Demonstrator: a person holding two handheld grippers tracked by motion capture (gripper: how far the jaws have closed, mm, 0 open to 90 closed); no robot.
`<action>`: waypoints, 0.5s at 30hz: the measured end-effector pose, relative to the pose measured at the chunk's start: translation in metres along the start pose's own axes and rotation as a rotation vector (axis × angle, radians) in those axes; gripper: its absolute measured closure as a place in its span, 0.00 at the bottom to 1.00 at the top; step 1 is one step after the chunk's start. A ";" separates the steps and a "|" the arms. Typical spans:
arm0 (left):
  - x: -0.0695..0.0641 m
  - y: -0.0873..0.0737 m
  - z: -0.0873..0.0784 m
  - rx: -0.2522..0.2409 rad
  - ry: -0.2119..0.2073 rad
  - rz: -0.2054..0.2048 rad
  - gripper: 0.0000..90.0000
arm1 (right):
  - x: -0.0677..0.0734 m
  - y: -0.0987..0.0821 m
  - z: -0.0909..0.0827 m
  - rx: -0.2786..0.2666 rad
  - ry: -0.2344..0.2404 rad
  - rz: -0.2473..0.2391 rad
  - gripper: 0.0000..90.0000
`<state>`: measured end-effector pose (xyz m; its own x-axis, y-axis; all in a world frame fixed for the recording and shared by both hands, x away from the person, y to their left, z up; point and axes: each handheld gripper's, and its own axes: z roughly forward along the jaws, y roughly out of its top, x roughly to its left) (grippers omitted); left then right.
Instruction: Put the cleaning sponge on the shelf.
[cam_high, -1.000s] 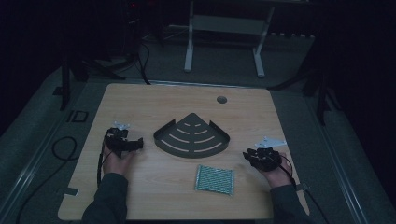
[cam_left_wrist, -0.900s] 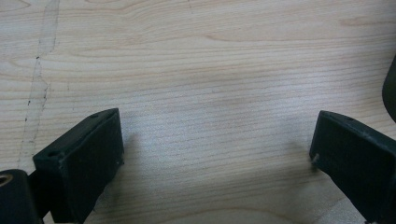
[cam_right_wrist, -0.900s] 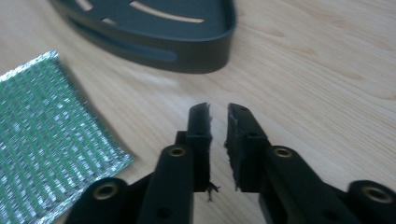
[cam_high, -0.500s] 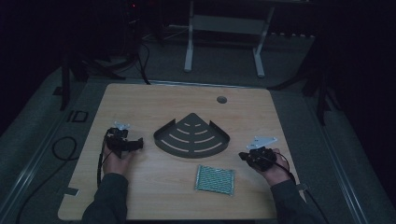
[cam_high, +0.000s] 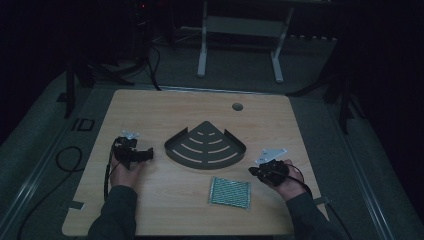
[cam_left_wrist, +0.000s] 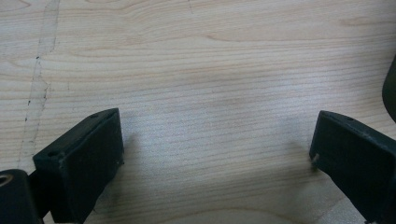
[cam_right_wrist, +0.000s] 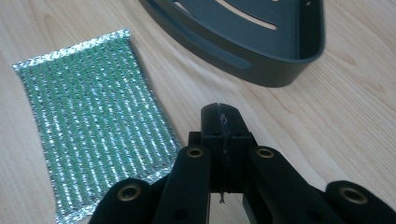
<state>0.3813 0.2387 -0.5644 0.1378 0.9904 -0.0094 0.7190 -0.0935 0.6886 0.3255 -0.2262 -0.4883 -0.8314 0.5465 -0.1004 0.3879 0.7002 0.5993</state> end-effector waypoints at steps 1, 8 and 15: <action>0.000 0.000 0.000 0.000 0.000 0.000 0.03 | 0.002 0.001 0.001 0.004 0.006 -0.005 1.00; 0.000 0.000 0.000 0.000 0.000 0.000 0.03 | 0.011 0.007 0.008 0.019 0.034 -0.044 1.00; 0.000 0.000 0.000 0.000 0.000 0.000 0.03 | 0.021 0.013 0.020 0.041 0.062 -0.093 1.00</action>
<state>0.3813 0.2387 -0.5644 0.1380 0.9904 -0.0090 0.7193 -0.0940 0.6883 0.3213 -0.1966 -0.4979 -0.8869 0.4500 -0.1043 0.3228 0.7652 0.5570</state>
